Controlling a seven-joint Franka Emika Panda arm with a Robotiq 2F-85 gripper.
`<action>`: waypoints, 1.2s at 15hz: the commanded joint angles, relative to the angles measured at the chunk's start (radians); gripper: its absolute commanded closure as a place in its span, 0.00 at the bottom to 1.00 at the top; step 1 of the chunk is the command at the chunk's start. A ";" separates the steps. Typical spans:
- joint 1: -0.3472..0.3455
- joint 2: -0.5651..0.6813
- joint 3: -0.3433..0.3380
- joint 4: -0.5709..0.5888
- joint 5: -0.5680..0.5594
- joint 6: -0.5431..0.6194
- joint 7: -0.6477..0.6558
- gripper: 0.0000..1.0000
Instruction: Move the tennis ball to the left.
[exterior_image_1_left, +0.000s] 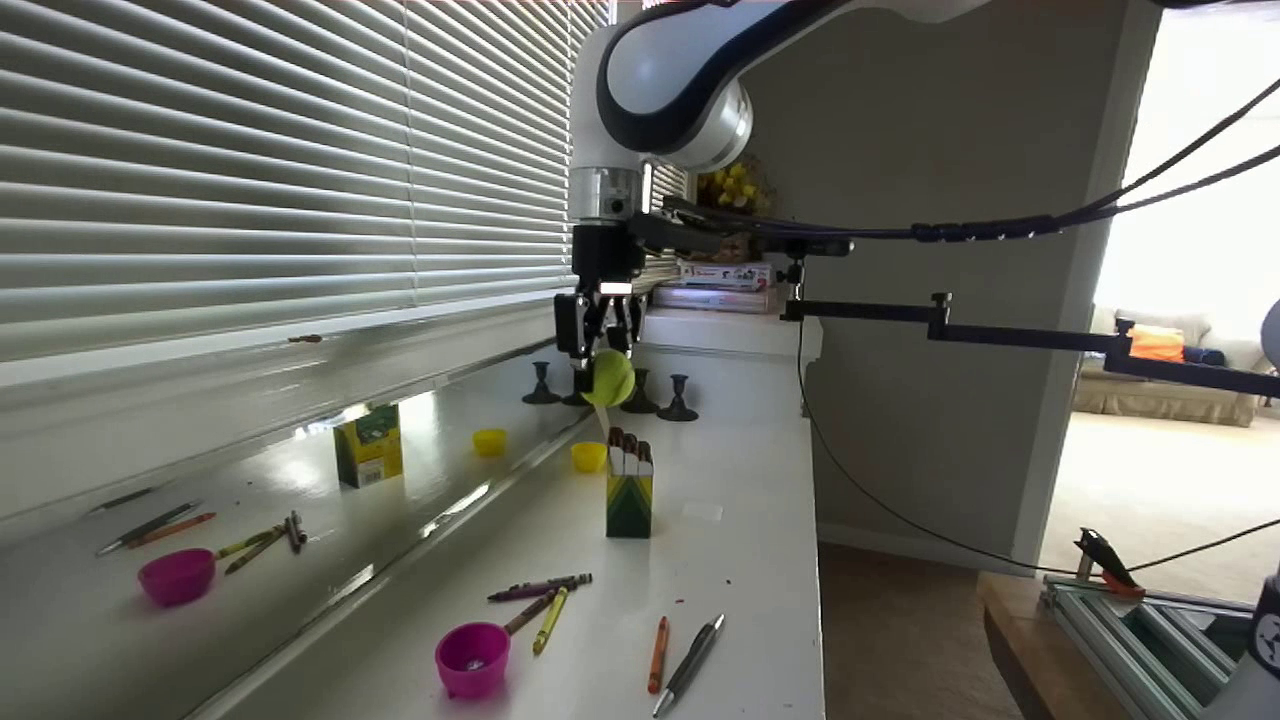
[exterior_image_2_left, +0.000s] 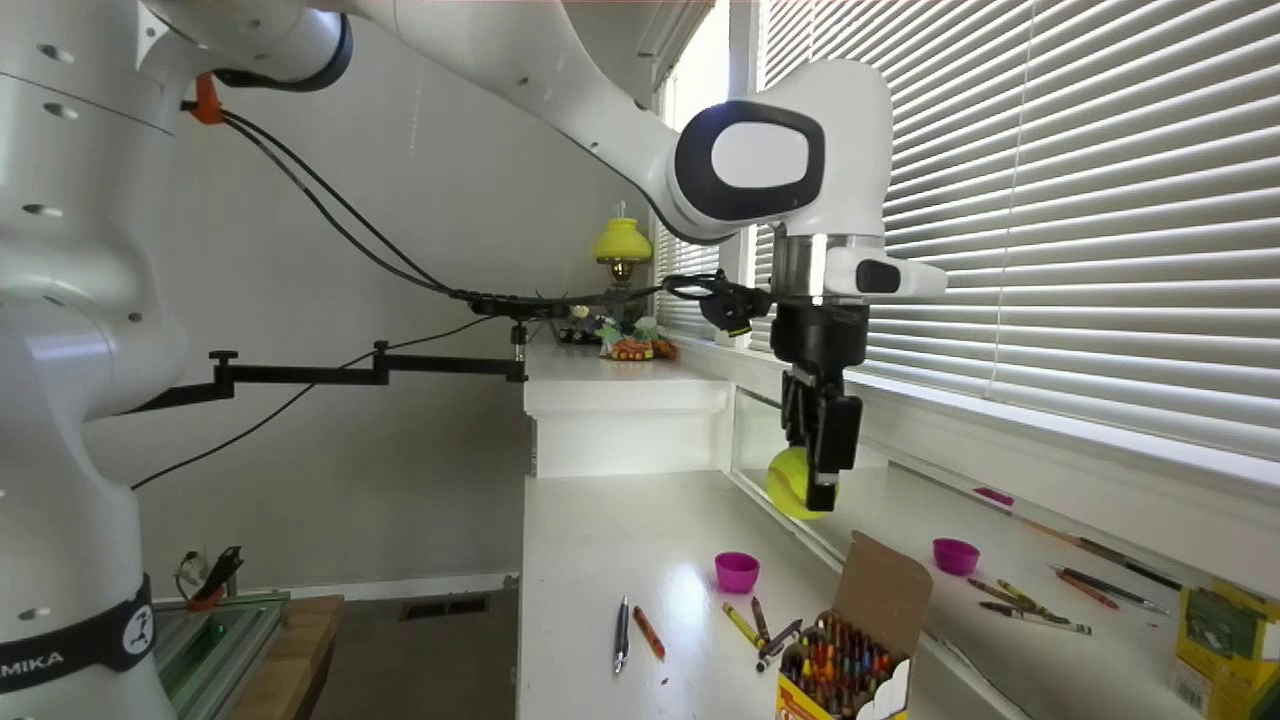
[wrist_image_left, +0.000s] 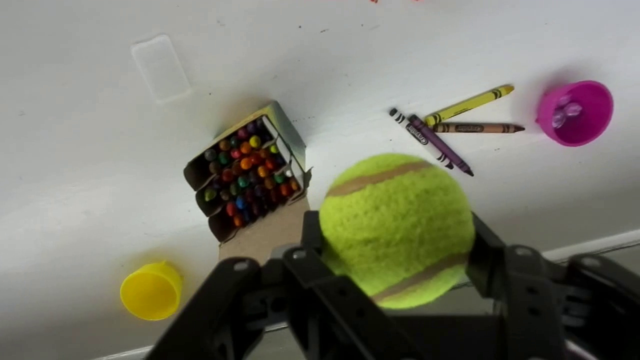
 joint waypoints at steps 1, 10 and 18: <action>0.002 -0.012 0.017 -0.062 0.040 0.088 0.006 0.58; 0.016 0.063 0.027 -0.148 0.023 0.298 0.026 0.58; 0.060 0.178 0.007 -0.175 -0.011 0.488 0.106 0.58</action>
